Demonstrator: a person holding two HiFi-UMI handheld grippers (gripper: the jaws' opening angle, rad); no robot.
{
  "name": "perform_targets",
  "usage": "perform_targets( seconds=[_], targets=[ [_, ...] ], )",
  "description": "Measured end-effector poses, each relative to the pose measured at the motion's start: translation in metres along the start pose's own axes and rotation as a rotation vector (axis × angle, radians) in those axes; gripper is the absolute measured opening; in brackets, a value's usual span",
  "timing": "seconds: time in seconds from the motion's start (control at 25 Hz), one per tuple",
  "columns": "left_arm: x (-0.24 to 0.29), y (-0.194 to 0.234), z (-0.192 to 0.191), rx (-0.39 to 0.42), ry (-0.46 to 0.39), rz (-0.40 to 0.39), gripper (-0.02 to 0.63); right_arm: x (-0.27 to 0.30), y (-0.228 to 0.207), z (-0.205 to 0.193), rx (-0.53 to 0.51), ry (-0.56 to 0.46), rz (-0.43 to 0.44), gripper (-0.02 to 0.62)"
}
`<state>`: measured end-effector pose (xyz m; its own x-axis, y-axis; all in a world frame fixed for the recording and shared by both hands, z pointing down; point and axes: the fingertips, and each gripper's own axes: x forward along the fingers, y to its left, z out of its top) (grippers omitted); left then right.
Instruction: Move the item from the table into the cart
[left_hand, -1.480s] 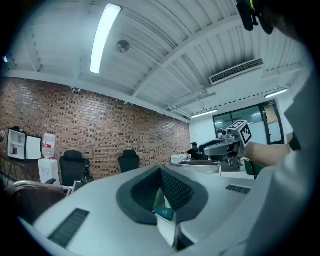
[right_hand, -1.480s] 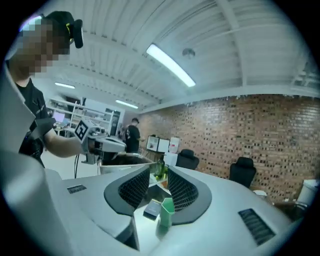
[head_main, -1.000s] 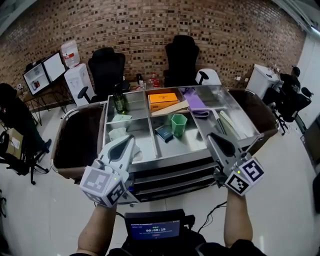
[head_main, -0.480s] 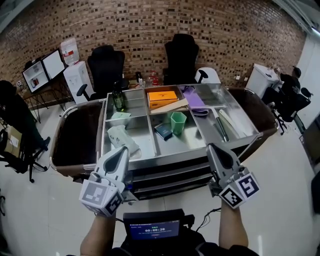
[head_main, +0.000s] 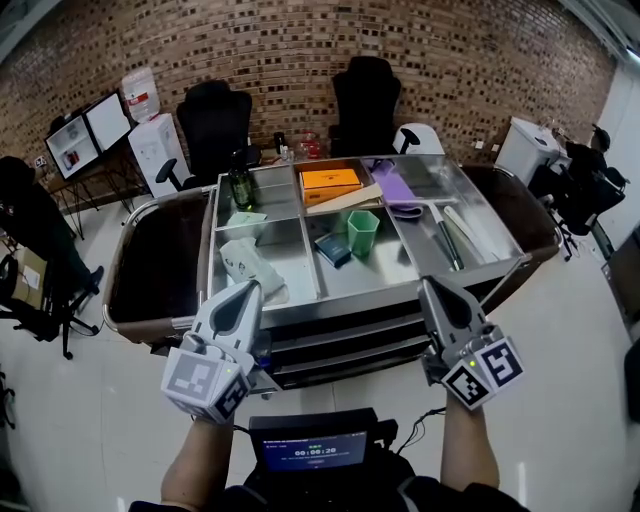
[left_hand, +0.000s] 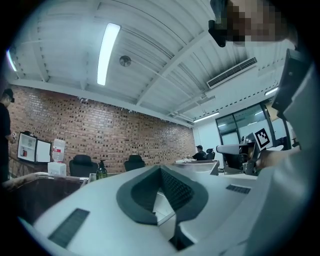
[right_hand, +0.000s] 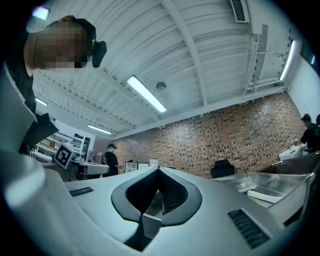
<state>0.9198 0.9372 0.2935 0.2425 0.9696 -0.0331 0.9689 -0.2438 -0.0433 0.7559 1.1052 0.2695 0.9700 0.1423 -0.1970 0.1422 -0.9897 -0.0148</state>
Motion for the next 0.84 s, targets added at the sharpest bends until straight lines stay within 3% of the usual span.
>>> perform_targets(
  seconds=[0.84],
  targets=[
    [-0.015,0.005,-0.021,-0.054,0.043,-0.01,0.0,-0.002,0.019,-0.006,-0.013,0.011,-0.025,0.009]
  ],
)
